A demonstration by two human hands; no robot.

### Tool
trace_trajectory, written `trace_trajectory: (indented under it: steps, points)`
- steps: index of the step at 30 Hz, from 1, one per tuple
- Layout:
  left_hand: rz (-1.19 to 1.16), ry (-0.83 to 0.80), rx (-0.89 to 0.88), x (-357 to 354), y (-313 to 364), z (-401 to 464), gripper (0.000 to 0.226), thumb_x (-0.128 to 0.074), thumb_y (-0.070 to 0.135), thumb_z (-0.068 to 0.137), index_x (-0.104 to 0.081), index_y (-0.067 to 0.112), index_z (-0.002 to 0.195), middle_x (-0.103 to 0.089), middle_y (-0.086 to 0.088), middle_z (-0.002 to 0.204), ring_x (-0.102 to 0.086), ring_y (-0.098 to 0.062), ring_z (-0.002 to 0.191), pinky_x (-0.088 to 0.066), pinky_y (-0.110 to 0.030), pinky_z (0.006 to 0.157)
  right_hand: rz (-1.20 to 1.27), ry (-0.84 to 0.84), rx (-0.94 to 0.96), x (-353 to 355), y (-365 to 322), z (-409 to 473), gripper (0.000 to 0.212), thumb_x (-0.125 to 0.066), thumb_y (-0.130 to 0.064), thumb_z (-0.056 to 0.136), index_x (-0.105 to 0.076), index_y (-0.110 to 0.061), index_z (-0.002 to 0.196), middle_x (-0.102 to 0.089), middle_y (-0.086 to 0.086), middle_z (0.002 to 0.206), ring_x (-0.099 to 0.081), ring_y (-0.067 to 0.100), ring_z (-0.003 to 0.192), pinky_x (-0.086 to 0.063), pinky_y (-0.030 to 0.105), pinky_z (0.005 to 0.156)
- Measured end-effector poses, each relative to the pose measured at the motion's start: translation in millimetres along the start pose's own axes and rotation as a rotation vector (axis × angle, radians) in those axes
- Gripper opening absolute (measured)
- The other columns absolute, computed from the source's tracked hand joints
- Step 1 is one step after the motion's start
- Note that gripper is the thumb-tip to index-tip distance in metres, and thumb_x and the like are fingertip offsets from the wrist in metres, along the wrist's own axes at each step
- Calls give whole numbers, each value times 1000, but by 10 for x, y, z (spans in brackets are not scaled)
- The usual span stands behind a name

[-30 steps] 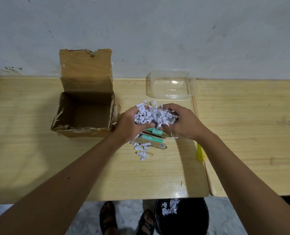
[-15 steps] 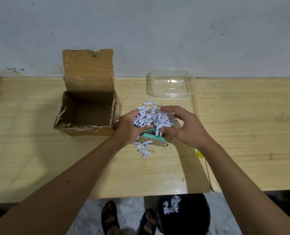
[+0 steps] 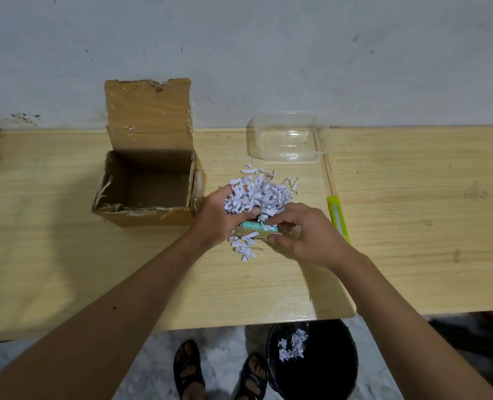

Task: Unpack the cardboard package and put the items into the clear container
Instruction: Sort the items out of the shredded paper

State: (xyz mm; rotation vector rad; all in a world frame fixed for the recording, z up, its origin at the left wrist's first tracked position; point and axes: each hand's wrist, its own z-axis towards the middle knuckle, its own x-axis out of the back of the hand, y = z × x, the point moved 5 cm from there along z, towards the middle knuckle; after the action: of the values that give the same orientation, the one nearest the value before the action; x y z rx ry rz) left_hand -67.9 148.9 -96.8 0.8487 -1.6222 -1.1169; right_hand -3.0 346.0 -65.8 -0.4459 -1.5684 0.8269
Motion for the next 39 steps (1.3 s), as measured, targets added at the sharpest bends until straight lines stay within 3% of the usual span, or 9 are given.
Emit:
trace_trajectory:
  steps: [7, 10, 15, 22, 26, 28, 32, 35, 39]
  points:
    - [-39, -17, -12, -1, -9, -7, 47, -90, 12, 78, -68, 19, 119, -78, 0, 110, -75, -12, 102, -59, -29, 91, -218, -47, 41, -146, -10, 66, 48, -85, -48, 76, -79, -20, 114, -57, -3, 88, -53, 25, 90, -51, 36, 79]
    - [65, 0, -91, 38, -41, 12, 45, -86, 12, 80, -69, 8, 121, -78, -5, 109, -75, -24, 103, -60, -40, 90, -268, -82, 56, -182, -33, 106, 44, -80, -52, 78, -80, -22, 112, -50, -6, 86, -46, 23, 89, -48, 35, 78]
    - [61, -40, -52, 32, -107, 53, 50, -75, -18, 81, -67, 2, 125, -76, -11, 112, -74, -27, 106, -61, -40, 92, -344, -153, 70, -197, -56, 129, 48, -74, -55, 81, -78, -21, 115, -47, -9, 84, -42, 22, 88, -44, 36, 82]
    - [19, -64, -84, 37, -79, 53, 50, -79, -16, 79, -67, 7, 122, -75, -8, 112, -73, -11, 104, -57, -23, 91, -328, -222, -24, -191, -12, 118, 47, -81, -53, 79, -76, -21, 113, -63, -8, 90, -46, 23, 94, -40, 33, 91]
    - [6, -73, -96, 39, -46, 51, 50, -77, -19, 79, -67, 4, 121, -75, -8, 111, -73, -4, 101, -55, -19, 91, -242, -146, -49, -118, -58, 75, 46, -87, -43, 76, -77, -16, 111, -73, 0, 103, -56, 23, 98, -41, 29, 90]
    - [10, -64, -83, 50, -50, 50, 51, -77, -19, 80, -65, -2, 126, -75, -10, 112, -73, -13, 103, -56, -23, 90, -142, -99, -70, -43, -73, 22, 52, -89, -39, 75, -75, -16, 120, -73, 0, 106, -60, 22, 100, -49, 36, 93]
    - [17, -59, -59, 63, -76, 56, 53, -76, -19, 81, -65, -1, 130, -76, -14, 115, -73, -34, 107, -60, -46, 90, -9, -95, -103, 94, -96, -76, 58, -90, -29, 76, -72, -19, 130, -70, -3, 109, -63, 12, 91, -54, 36, 90]
    - [13, -66, -60, 64, -77, 61, 55, -77, -19, 81, -64, -2, 131, -75, -14, 117, -73, -26, 110, -60, -36, 94, 77, -59, -129, 213, -90, -144, 54, -91, -24, 76, -74, -22, 127, -70, -10, 115, -64, 1, 91, -54, 28, 91]
    - [10, -85, -53, 43, -38, 43, 52, -76, -22, 79, -67, 7, 121, -75, -1, 108, -73, 2, 97, -55, -13, 83, 133, -4, -113, 416, -148, -219, 43, -90, -20, 78, -78, -26, 119, -72, -11, 111, -64, 12, 87, -52, 22, 81]
